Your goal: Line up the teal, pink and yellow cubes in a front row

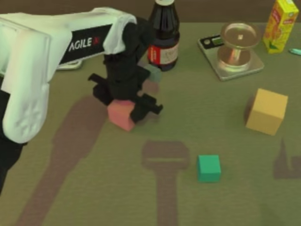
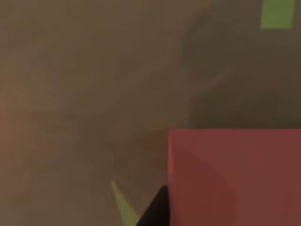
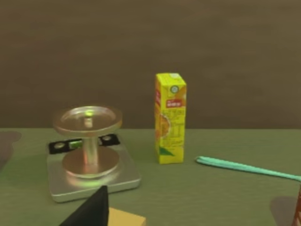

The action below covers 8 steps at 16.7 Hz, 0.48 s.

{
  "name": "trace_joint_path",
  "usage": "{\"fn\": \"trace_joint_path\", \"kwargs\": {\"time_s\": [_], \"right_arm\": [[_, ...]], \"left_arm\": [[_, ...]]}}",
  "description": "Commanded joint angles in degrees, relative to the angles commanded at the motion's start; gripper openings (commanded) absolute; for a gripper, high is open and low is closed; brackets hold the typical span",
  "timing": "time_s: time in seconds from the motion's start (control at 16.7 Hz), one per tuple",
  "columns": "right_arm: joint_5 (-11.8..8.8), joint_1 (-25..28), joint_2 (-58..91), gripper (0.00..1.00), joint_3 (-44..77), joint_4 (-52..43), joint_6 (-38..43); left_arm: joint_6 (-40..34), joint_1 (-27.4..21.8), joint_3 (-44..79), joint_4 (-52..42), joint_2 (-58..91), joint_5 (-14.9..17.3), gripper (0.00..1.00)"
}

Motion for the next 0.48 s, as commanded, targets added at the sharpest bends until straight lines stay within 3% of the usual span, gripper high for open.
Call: {"fn": "trace_joint_path", "kwargs": {"time_s": [0.3,0.48], "right_arm": [[0.0,0.0,0.0,1.00,0.0,0.0,0.0],[0.0,0.0,0.0,1.00,0.0,0.0,0.0]], "left_arm": [[-0.2,1.0,6.8,-9.8,-2.8,-0.1,0.00],[-0.3,1.1,7.5,-11.0,-3.2,-0.1,0.00]]}}
